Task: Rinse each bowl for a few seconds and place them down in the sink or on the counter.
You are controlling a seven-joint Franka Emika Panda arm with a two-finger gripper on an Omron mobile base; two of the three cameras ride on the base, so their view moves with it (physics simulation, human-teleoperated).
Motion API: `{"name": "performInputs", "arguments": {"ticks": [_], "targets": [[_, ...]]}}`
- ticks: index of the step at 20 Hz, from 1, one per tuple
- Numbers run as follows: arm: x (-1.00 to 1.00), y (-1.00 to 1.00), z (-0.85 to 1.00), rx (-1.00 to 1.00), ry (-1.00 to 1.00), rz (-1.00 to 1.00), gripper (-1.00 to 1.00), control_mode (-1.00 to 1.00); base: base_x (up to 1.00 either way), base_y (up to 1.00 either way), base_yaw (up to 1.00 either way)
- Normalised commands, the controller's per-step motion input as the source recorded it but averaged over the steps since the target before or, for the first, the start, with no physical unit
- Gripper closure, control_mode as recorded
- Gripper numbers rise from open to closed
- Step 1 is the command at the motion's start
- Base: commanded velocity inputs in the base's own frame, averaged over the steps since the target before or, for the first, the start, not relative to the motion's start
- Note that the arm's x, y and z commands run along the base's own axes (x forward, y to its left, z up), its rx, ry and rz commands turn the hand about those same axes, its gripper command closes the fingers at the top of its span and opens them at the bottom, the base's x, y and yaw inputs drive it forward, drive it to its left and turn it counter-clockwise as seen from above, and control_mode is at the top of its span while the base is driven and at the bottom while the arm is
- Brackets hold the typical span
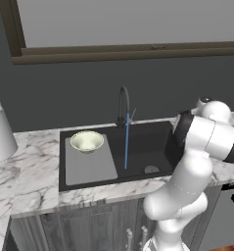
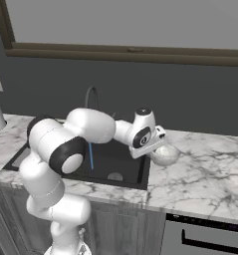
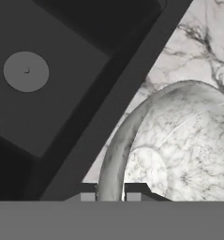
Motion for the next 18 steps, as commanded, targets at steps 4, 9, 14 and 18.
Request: {"name": "performInputs", "arguments": {"ticks": [4,9,14,18], "targets": [[0.00,-0.12,-0.29,0.07,0.01,-0.09,1.00,-1.00,0.00,0.00,0.00],[0.00,-0.10,-0.30,0.06,0.00,-0.08,1.00,-1.00,0.00,0.00,0.00],[0.00,-0.07,-0.32,0.06,0.00,-0.07,1.00,-1.00,0.00,0.00,0.00],[0.00,-0.01,-0.35,0.04,0.00,-0.06,-1.00,-1.00,0.00,0.00,0.00]]}}
